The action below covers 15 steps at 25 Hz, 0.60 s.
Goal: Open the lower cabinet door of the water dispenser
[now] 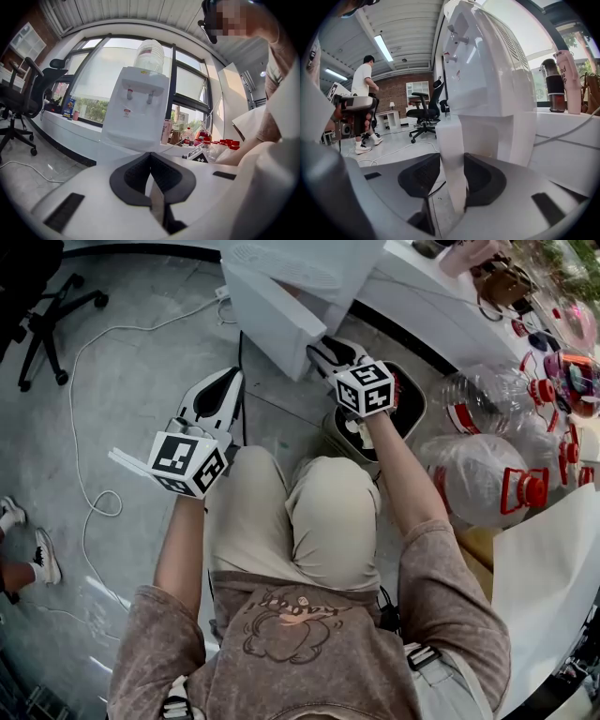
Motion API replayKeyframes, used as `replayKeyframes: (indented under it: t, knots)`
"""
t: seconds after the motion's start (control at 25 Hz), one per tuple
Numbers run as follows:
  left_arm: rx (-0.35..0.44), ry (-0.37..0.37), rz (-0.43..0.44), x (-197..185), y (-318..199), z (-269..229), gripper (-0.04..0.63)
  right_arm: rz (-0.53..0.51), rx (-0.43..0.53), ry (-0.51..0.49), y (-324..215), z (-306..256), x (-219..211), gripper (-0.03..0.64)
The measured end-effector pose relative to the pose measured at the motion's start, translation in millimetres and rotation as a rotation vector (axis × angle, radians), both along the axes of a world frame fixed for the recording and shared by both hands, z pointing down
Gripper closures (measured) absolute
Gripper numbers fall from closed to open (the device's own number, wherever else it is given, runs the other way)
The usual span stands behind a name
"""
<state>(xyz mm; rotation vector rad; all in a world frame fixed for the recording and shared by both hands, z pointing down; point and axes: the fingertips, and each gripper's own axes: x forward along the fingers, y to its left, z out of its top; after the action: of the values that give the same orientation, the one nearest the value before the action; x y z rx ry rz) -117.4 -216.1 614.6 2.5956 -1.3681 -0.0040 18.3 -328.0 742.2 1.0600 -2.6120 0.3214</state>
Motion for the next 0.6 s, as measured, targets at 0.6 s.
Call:
replayKeyframes:
  t: [0.6]
  knots:
    - [0.006, -0.006, -0.045, -13, 11, -4, 0.578, -0.136, 0.005, -0.024, 35, -3, -35, 0.511]
